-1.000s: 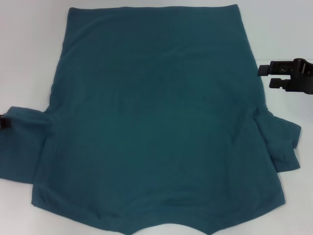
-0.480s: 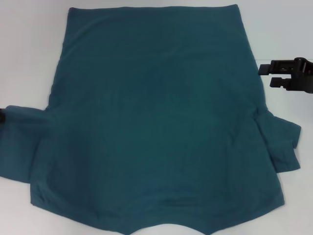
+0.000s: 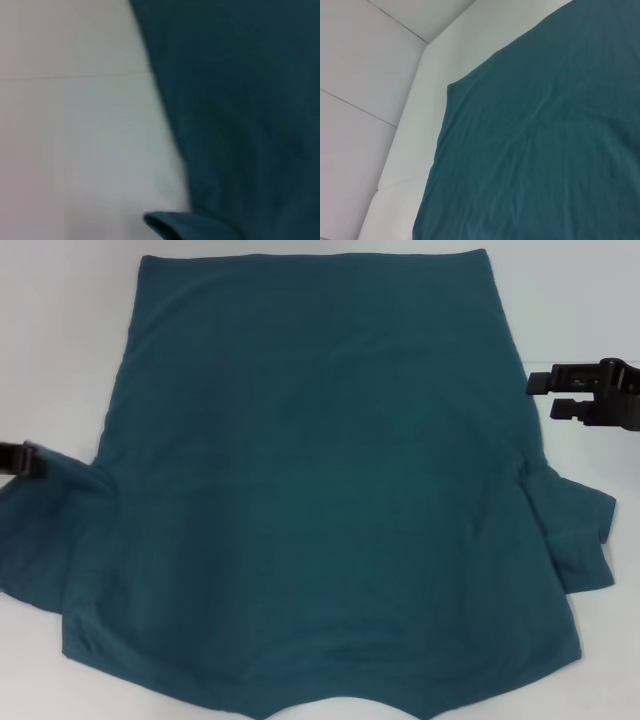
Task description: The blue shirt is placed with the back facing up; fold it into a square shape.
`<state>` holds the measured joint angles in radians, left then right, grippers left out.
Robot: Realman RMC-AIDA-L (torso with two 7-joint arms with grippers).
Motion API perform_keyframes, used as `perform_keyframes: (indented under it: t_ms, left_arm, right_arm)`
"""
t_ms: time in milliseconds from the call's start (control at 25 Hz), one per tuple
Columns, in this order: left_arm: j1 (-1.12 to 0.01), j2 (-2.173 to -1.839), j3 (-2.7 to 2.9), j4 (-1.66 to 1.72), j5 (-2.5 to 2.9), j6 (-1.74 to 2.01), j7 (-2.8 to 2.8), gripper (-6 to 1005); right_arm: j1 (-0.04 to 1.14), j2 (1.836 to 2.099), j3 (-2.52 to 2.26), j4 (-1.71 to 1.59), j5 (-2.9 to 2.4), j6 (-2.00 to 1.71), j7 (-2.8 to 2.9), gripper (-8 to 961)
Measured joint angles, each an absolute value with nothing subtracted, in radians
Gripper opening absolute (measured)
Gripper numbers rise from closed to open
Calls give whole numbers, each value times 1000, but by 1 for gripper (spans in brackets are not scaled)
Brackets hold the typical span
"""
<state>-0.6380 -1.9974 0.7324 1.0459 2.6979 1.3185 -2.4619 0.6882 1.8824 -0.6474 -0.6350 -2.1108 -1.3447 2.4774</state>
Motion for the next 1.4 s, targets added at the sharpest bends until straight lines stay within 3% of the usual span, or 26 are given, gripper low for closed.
perform_keyframes:
  t_ms: [360,400,680,1400]
  left_arm:
    - [-731,-2026,830,1078,2698,1495,-2694,1]
    - [-763,-2051,874,1070,2699,1494,-2736,1]
    - [-829,-2097,890,986,2706,1425,-2753,2]
    - [-837,-2054,877,892,2789,1298,-2821,1]
  right_arm:
    - [686,1882,-647,-635,-2111,-1344,2476,691]
    - [686,1882,-647,-635,-2111,-1343,2476,690]
    - [684,1885,-647,-635,-2111,-1339,2474,683]
    - [683,1886,-647,-633,-2111,-1344,2478,664]
